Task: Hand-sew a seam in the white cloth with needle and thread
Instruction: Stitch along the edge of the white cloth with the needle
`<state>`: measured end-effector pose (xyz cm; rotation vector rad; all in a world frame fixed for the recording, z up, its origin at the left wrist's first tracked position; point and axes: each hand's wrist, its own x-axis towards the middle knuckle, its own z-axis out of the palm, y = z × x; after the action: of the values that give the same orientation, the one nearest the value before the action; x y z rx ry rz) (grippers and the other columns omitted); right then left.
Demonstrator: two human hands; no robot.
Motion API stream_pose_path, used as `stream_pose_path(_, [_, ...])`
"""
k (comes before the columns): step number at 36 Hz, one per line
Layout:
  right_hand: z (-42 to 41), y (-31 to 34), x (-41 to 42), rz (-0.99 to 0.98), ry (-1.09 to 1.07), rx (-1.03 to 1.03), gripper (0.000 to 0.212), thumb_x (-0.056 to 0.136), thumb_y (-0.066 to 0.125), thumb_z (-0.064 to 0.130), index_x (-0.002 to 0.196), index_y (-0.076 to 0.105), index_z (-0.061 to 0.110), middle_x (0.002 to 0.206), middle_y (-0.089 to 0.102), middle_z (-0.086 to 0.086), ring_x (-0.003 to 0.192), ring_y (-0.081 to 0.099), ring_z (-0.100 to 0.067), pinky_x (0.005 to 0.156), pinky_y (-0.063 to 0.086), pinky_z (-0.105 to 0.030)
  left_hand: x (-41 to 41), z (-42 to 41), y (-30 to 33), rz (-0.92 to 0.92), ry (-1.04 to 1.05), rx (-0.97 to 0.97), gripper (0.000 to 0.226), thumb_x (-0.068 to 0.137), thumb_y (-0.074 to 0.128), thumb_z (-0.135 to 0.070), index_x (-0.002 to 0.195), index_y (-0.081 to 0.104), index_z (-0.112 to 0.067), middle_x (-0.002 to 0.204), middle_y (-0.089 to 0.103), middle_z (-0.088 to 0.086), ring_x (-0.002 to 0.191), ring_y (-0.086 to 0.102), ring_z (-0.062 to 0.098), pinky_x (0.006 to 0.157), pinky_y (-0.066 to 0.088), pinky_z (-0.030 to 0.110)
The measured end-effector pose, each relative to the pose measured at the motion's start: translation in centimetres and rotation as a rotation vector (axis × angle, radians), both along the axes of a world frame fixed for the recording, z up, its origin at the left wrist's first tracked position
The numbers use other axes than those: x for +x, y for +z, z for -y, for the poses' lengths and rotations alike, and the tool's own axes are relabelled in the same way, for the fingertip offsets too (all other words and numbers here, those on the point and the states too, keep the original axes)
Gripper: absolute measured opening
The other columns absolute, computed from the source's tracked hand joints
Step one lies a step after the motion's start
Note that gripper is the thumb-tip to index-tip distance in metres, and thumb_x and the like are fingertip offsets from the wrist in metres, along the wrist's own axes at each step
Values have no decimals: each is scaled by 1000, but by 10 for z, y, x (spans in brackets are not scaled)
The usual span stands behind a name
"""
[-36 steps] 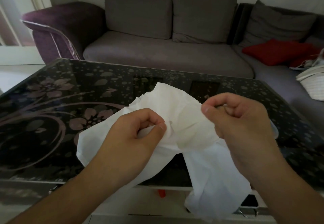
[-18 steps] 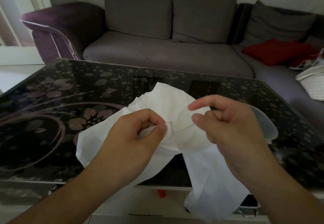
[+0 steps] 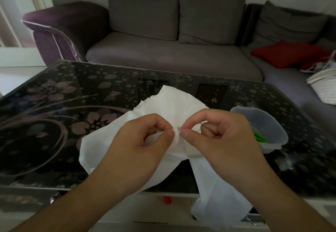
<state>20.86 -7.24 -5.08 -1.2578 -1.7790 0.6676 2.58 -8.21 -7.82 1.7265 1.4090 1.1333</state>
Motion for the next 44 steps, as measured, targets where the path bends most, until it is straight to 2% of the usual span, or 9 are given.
stream_pose_path(3, [-1, 2, 3, -108, -24, -63, 13, 87, 78, 19, 77, 74, 27, 43, 41, 7, 42, 36, -8, 49, 39, -13, -1, 0, -1, -10, 7, -2, 13, 96, 63, -32, 87, 73, -31, 85, 74, -18, 91, 66, -1, 74, 42, 1])
stream_pose_path(8, [-6, 7, 9, -284, -130, -138, 12, 89, 73, 18, 84, 76, 29, 49, 50, 1, 49, 40, -12, 60, 45, -33, -2, -1, 1, 4, 10, 9, 13, 94, 64, -32, 86, 73, -29, 84, 74, -17, 89, 66, 1, 72, 40, 1])
stream_pose_path(15, [-14, 8, 20, -490, -335, -194, 9, 94, 69, 16, 89, 74, 21, 55, 48, 3, 53, 38, -15, 53, 36, -33, -2, -1, 0, 6, 12, 0, 14, 94, 63, -33, 85, 73, -28, 84, 73, -17, 90, 65, 0, 71, 40, 1])
stream_pose_path(20, [-19, 3, 25, -463, -451, -126, 9, 94, 70, 18, 98, 73, 25, 64, 55, 5, 57, 43, -15, 58, 41, -34, -2, -1, 0, 7, 17, -4, 15, 92, 62, -36, 85, 73, -29, 84, 73, -15, 89, 65, 1, 71, 40, 1])
stream_pose_path(24, [-17, 6, 23, -454, -375, -142, 25, 91, 73, 11, 105, 73, 31, 69, 57, 4, 59, 46, -13, 58, 41, -34, -2, 0, 1, 5, 17, -3, 14, 94, 63, -34, 86, 73, -28, 84, 73, -15, 89, 65, 1, 71, 40, 0])
stream_pose_path(29, [-3, 9, 10, -264, -85, -139, 22, 92, 72, 13, 95, 76, 34, 52, 45, -6, 49, 39, -17, 54, 43, -29, -2, 1, 1, 0, 6, 4, 13, 96, 65, -29, 86, 73, -28, 83, 74, -15, 86, 66, 1, 71, 42, 2])
stream_pose_path(32, [0, 6, 4, -146, 28, -120, 10, 91, 74, 19, 88, 77, 29, 44, 41, 4, 42, 36, -9, 46, 38, -16, -1, 1, 1, -3, 4, 15, 14, 96, 65, -29, 85, 73, -28, 83, 74, -14, 88, 66, 2, 72, 43, 3])
stream_pose_path(38, [-2, -2, 0, 35, 30, -27, 11, 87, 79, 26, 77, 74, 30, 45, 43, -1, 43, 36, -11, 48, 42, -19, 2, 2, 3, 7, -21, 21, 15, 96, 64, -29, 85, 74, -29, 83, 73, -15, 90, 66, 1, 74, 44, 4])
stream_pose_path(44, [-1, -1, 2, -25, 24, -52, 13, 88, 77, 22, 77, 74, 26, 45, 42, 2, 44, 36, -11, 47, 39, -17, 1, 3, 4, -1, -29, 25, 13, 94, 63, -32, 85, 73, -30, 83, 72, -16, 91, 65, 0, 73, 43, 3])
